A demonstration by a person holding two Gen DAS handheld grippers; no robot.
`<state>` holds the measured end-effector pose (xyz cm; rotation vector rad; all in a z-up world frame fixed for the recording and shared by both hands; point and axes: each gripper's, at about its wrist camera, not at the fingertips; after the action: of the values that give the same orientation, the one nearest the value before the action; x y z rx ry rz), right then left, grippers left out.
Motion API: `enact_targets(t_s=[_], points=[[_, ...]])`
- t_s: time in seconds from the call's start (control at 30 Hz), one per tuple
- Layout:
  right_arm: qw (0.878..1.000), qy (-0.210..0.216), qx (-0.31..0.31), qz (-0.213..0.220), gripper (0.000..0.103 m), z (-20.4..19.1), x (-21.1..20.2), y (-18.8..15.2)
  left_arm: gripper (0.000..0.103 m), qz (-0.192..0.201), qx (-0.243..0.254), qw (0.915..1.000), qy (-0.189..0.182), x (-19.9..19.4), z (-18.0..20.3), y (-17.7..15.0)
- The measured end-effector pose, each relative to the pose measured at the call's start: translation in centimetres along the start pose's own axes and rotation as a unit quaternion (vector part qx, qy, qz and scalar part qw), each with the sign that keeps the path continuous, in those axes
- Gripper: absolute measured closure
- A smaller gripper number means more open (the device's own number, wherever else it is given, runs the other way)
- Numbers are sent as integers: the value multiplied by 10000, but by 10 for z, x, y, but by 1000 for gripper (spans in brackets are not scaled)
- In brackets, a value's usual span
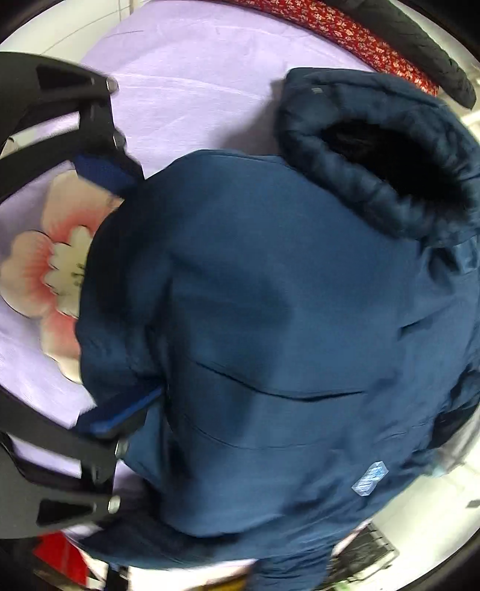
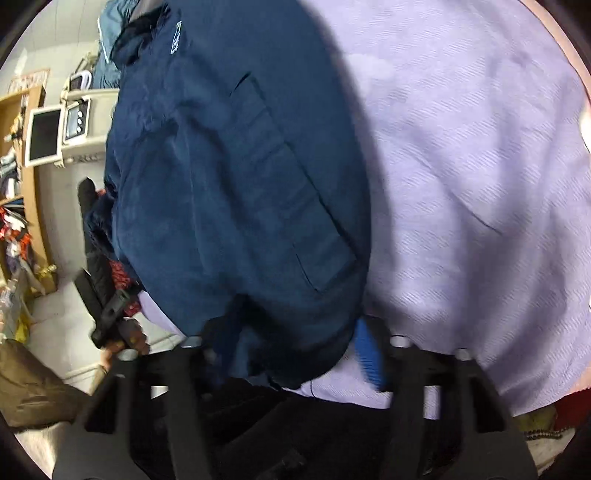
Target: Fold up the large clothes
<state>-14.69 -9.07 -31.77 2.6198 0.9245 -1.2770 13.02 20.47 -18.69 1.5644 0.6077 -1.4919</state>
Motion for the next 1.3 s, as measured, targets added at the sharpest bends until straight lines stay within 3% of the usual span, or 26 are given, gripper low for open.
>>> enact_targets(t_s=[0.03,0.07,0.1,0.17,0.3,0.37,0.4,0.43,0.47,0.5,0.53,0.6,0.7,0.73,0.83,0.9,1.1,1.27,1.3], points=[[10000,-5,-69,33,73,-4,-3,-1,34,11,-52,10000,-51,-3,0,5],[9999,103,-95,96,81,-10,-9,-1,50,49,-95,9998,-137,-10,1,14],[9993,328,-53,180,82,-16,-19,-1,72,140,-112,9997,-140,-18,1,19],[9956,810,-237,403,86,-38,-46,2,80,552,-117,9981,-238,-51,-1,43],[9697,2082,-764,1027,89,-93,-126,14,83,1445,-331,9872,-583,-127,-9,84],[9565,2499,-890,1217,88,-108,-150,23,81,1525,-443,9853,-635,-139,-15,98],[9548,2513,-939,1282,88,-112,-155,28,72,1479,-469,9856,-677,-139,-19,103],[9608,2186,-978,1399,79,-112,-157,34,66,1369,-405,9874,-677,-133,-22,104],[9700,1694,-942,1466,59,-106,-156,37,57,1256,-299,9901,-552,-126,-24,102],[9762,1341,-888,1452,46,-102,-151,37,55,1148,-191,9924,-393,-119,-24,96],[9819,1002,-818,1387,23,-99,-143,38,54,976,-7,9950,-214,-109,-22,83],[9895,465,-713,1166,21,-86,-121,31,45,633,309,9975,46,-92,-22,49],[9945,-195,-430,937,21,-57,-89,17,29,131,232,9983,517,-64,-34,9],[9948,-362,-314,899,21,-46,-81,13,28,-14,83,9977,678,-57,-42,-6],[9949,-621,11,792,21,-6,-69,-1,28,-293,-324,9969,650,-45,-67,-30],[9955,-612,43,718,21,5,-63,0,19,-251,-389,9969,629,-46,-77,-33],[9953,-547,-665,444,21,-1,-37,-9,7,93,-62,9977,667,-40,-92,-18],[9903,-269,-1300,400,21,-27,-8,-11,9,131,228,9981,552,-8,-79,2],[9886,-300,-1420,397,21,-33,-3,-13,21,141,200,9984,505,-7,-74,7]])
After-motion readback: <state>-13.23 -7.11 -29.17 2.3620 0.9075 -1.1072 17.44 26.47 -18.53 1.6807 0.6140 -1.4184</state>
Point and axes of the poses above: each gripper's, at about its wrist camera, not at the fingertips, and x roughly the way its jaws point, z to its right, y to its top, and after that the axes turned 2 degrees about z, right-handed
